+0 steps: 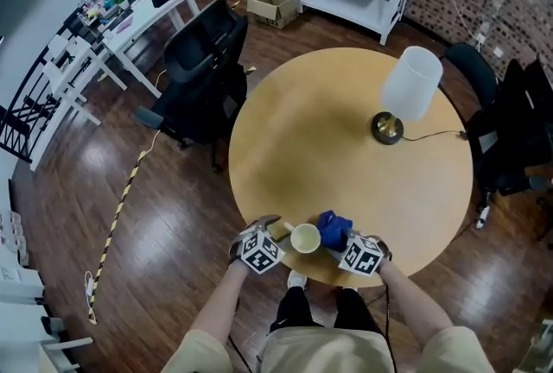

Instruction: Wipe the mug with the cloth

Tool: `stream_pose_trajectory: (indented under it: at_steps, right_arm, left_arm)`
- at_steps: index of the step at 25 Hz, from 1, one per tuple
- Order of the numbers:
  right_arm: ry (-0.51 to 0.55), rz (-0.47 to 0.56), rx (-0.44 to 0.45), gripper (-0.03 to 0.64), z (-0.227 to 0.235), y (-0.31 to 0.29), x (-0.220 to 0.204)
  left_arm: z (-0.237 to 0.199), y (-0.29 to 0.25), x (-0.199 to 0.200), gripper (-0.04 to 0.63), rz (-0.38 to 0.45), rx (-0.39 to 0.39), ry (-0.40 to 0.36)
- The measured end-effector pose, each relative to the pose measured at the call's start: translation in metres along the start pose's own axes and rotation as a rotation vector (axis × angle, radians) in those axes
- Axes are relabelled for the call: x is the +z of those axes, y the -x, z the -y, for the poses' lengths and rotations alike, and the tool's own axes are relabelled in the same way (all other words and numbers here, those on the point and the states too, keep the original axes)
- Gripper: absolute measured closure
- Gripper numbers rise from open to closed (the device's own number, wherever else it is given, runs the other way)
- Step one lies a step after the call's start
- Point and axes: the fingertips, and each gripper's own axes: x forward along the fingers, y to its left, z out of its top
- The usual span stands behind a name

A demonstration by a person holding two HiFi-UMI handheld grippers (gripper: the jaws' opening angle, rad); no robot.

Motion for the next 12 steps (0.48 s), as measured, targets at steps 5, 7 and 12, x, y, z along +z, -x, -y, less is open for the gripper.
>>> stream_pose_trajectory:
  at_steps: [5,7,12]
  right_arm:
    - [0.032,-0.015,0.019,0.552,0.000,0.000,0.000]
    - [0.049,-0.025,0.027,0.552,-0.001,-0.001,0.000]
    - [0.038,-0.027,0.030,0.552,-0.002,-0.001,0.001]
  left_arm:
    - [0.011,-0.010,0.015,0.490,-0.042,-0.133,-0.342]
    - [0.015,-0.011,0.015,0.499,-0.068,-0.196,-0.436]
    - [0.015,-0.007,0.016,0.512,-0.092,-0.253,-0.391]
